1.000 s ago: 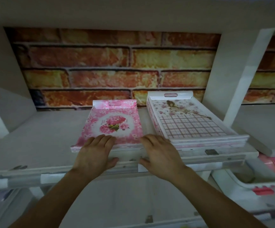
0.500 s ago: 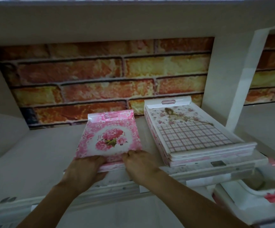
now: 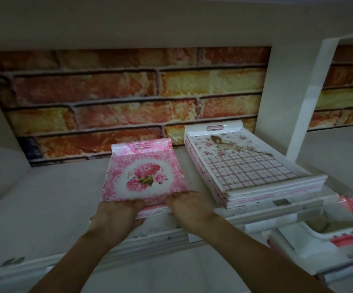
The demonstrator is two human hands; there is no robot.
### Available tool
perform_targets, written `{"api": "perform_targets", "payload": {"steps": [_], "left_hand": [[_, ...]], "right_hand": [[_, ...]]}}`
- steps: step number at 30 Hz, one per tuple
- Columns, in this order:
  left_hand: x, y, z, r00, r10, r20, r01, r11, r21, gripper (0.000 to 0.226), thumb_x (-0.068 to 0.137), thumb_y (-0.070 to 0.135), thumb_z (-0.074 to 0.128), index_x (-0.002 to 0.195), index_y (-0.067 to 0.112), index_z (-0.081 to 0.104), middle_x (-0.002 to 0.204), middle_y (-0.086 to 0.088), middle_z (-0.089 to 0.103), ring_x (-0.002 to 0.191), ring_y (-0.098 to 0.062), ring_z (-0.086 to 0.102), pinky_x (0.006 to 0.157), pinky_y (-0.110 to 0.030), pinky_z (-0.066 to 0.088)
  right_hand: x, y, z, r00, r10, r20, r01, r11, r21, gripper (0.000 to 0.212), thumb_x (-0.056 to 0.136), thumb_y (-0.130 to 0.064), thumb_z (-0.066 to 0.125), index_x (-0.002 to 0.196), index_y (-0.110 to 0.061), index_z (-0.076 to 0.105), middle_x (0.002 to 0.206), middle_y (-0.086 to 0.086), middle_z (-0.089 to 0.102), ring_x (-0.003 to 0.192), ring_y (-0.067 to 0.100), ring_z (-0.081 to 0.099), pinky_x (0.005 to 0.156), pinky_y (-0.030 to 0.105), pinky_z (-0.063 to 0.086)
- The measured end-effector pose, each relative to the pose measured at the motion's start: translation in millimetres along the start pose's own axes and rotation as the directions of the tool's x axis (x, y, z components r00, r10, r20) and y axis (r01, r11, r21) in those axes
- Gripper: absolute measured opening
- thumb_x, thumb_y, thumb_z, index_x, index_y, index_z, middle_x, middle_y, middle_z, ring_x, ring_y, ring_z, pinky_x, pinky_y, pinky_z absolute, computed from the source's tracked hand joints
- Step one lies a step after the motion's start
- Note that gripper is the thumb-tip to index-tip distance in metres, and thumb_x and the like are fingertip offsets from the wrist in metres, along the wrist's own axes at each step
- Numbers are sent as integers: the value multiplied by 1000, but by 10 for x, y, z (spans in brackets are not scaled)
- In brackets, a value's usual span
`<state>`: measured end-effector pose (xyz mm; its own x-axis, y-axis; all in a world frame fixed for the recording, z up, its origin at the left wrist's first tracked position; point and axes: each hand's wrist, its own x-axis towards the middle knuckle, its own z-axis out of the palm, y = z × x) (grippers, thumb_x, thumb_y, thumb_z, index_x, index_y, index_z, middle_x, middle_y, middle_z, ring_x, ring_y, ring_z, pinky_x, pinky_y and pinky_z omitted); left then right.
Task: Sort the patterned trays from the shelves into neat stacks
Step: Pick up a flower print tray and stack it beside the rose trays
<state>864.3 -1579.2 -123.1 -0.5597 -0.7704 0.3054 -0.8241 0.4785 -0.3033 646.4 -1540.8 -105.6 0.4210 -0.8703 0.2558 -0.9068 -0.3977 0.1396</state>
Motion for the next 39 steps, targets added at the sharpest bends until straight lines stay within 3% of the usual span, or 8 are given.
{"api": "perform_targets", "payload": {"steps": [5, 10, 16, 19, 24, 29, 33, 39], "left_hand": [[-14, 93, -52, 999, 30, -38, -30, 999, -10, 34, 60, 42, 80, 90, 28, 71, 70, 2, 70, 61, -23, 68, 52, -32, 56], [-27, 167, -88, 998, 49, -42, -49, 999, -12, 39, 54, 39, 85, 88, 27, 72, 69, 0, 69, 60, -25, 67, 50, -32, 55], [-6, 165, -57, 999, 44, -6, -44, 999, 3, 38, 59, 44, 80, 92, 28, 70, 72, 2, 70, 64, -24, 67, 51, -34, 55], [28, 158, -43, 999, 31, -11, -31, 999, 11, 34, 65, 47, 71, 93, 28, 70, 71, 1, 70, 62, -23, 67, 51, -34, 55], [66, 161, -53, 1000, 9, -22, -9, 1000, -4, 40, 73, 51, 45, 94, 29, 71, 72, 0, 70, 63, -25, 68, 53, -35, 56], [99, 208, -79, 1000, -6, 0, 6, 1000, -13, 45, 73, 52, 38, 93, 31, 71, 72, 1, 70, 63, -24, 68, 52, -34, 56], [98, 215, -99, 1000, -13, 23, 14, 1000, -21, 45, 73, 52, 38, 95, 32, 72, 74, 2, 71, 64, -24, 68, 53, -35, 57], [94, 222, -100, 997, -38, 60, 38, 999, -7, 40, 75, 50, 42, 94, 31, 73, 72, 2, 71, 62, -24, 68, 54, -35, 57]], "right_hand": [[-73, 51, -3, 1000, -15, -27, 16, 1000, 24, 22, 87, -19, 60, 107, -11, 61, 101, 11, 68, 91, 29, 64, 77, 35, 48], [-144, 88, -5, 999, -39, -30, 39, 999, 16, 18, 81, -16, 63, 97, -9, 64, 89, 12, 69, 79, 30, 67, 68, 33, 50], [-162, 112, -36, 997, -51, -58, 51, 999, 1, 25, 79, -8, 57, 103, -7, 64, 94, 14, 69, 84, 31, 66, 71, 35, 49], [-140, 144, -9, 998, -43, -49, 42, 999, -13, 22, 86, -17, 57, 107, -11, 62, 99, 11, 69, 88, 29, 65, 73, 34, 49], [-116, 167, 6, 999, -31, -20, 30, 1000, -8, 25, 73, -9, 62, 97, -10, 66, 87, 11, 70, 76, 29, 67, 65, 33, 51], [-129, 214, 6, 999, -32, -23, 31, 999, -25, 21, 68, -18, 72, 88, -16, 67, 76, 4, 70, 66, 24, 68, 56, 27, 50], [-142, 212, -36, 998, -41, -40, 40, 999, -7, 25, 85, -20, 59, 108, -13, 63, 100, 9, 69, 89, 29, 67, 73, 34, 51], [-161, 192, -68, 1000, -19, -16, 19, 1000, 14, 29, 86, -14, 53, 115, -12, 59, 108, 10, 67, 96, 30, 64, 78, 34, 48]]}}
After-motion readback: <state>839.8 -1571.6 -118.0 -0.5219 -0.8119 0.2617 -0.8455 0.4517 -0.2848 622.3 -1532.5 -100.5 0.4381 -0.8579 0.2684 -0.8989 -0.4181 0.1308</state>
